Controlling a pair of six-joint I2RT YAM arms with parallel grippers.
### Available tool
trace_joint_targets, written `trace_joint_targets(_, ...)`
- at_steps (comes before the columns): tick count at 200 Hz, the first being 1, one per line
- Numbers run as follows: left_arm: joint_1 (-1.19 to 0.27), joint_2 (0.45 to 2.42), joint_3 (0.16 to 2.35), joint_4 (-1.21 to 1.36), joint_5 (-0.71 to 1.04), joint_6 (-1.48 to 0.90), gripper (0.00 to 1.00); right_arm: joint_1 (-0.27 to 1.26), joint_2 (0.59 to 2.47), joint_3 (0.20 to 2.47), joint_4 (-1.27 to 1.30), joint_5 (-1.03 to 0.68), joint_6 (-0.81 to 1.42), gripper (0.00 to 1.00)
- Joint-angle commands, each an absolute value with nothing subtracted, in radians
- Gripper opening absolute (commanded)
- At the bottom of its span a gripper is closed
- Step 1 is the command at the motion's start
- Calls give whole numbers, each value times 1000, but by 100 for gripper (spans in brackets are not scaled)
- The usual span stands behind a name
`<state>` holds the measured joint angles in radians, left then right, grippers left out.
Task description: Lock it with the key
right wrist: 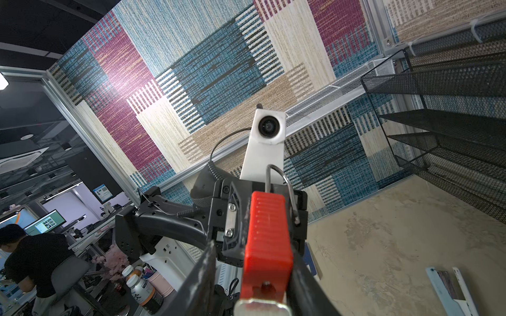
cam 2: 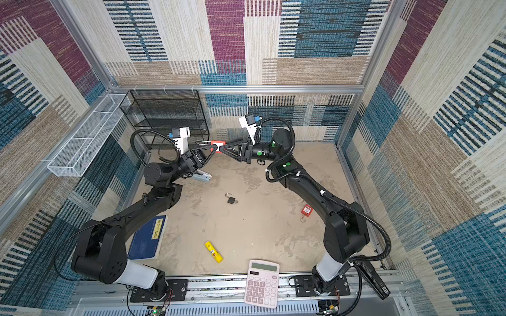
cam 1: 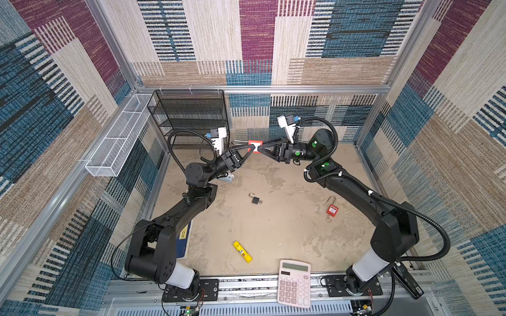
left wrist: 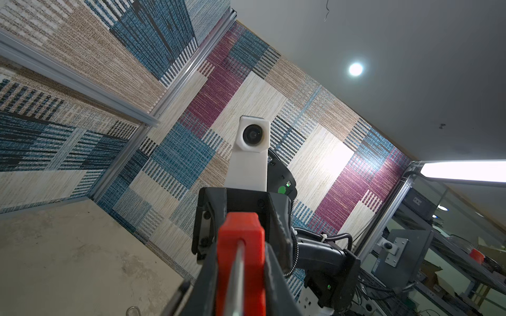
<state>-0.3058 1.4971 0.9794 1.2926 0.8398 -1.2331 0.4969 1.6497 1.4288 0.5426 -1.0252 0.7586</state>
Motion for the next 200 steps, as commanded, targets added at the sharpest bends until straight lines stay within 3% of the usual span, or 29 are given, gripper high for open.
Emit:
trace_joint_targets(1, -305, 1489, 972, 1307, 830, -1201, 0, 500, 1652, 1437, 585, -1020, 782, 37)
trace_joint_targets(73, -307, 1480, 969, 1291, 816, -1182, 0, 501, 1674, 1448, 596, -1035, 785, 16)
trace_joint_targets(94, -307, 1470, 964, 1266, 817, -1167, 20, 500, 1668, 1438, 619, -1036, 788, 12)
trace_joint_targets(108, -307, 1456, 950, 1230, 803, -1139, 39, 500, 1658, 1428, 636, -1026, 788, 12)
trace_joint_targets(129, -305, 1429, 921, 1191, 784, -1091, 56, 494, 1644, 1417, 640, -1001, 782, 11)
trace_joint_targets(200, -268, 1293, 854, 1072, 790, -990, 63, 442, 1622, 1407, 617, -1013, 787, 9)
